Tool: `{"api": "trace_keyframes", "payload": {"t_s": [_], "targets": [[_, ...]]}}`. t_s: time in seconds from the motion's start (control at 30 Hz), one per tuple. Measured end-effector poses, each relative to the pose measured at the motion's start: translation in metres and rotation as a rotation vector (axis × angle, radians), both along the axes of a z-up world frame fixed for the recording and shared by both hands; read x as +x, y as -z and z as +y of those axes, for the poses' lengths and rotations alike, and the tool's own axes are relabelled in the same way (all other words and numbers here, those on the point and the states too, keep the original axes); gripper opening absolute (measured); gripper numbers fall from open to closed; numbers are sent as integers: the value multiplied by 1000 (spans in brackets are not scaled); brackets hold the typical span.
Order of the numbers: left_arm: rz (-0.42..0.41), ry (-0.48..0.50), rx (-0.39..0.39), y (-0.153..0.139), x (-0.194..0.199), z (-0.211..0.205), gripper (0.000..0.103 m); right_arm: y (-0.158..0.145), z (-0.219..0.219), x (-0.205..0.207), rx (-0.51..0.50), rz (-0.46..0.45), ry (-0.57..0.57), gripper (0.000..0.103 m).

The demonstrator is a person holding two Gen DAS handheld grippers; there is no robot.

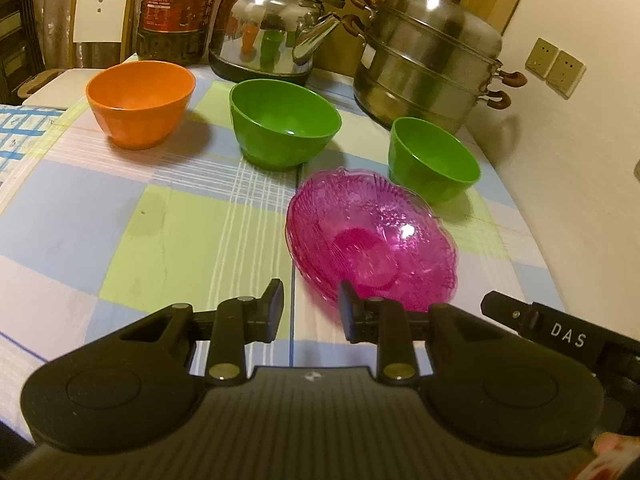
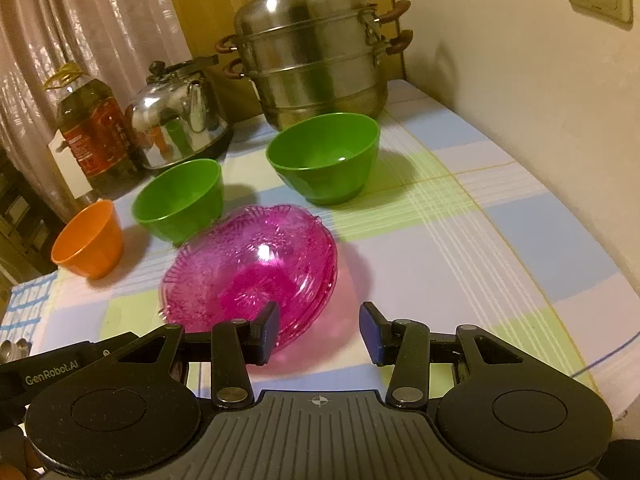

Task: Organize plates and bowls
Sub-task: 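Move both grippers away from the plates toward the orange bowl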

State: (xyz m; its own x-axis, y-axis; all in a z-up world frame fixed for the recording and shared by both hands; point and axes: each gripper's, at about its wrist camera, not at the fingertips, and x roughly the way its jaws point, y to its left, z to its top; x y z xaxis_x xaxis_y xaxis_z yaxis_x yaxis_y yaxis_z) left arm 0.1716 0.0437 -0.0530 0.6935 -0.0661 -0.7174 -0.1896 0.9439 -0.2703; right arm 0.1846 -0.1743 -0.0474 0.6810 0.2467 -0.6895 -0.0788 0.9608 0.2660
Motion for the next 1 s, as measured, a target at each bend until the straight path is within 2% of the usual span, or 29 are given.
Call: {"api": "trace_keyframes", "payload": {"t_s": [0.5,1.0], "targets": [[-9,-6,1,-21,-43,6,28,-20,4,-41,-1,-18,-35,44],[-30,-22,9,-41,-57,22,29,-42,19,-55,7,-52,-78,44]]}}
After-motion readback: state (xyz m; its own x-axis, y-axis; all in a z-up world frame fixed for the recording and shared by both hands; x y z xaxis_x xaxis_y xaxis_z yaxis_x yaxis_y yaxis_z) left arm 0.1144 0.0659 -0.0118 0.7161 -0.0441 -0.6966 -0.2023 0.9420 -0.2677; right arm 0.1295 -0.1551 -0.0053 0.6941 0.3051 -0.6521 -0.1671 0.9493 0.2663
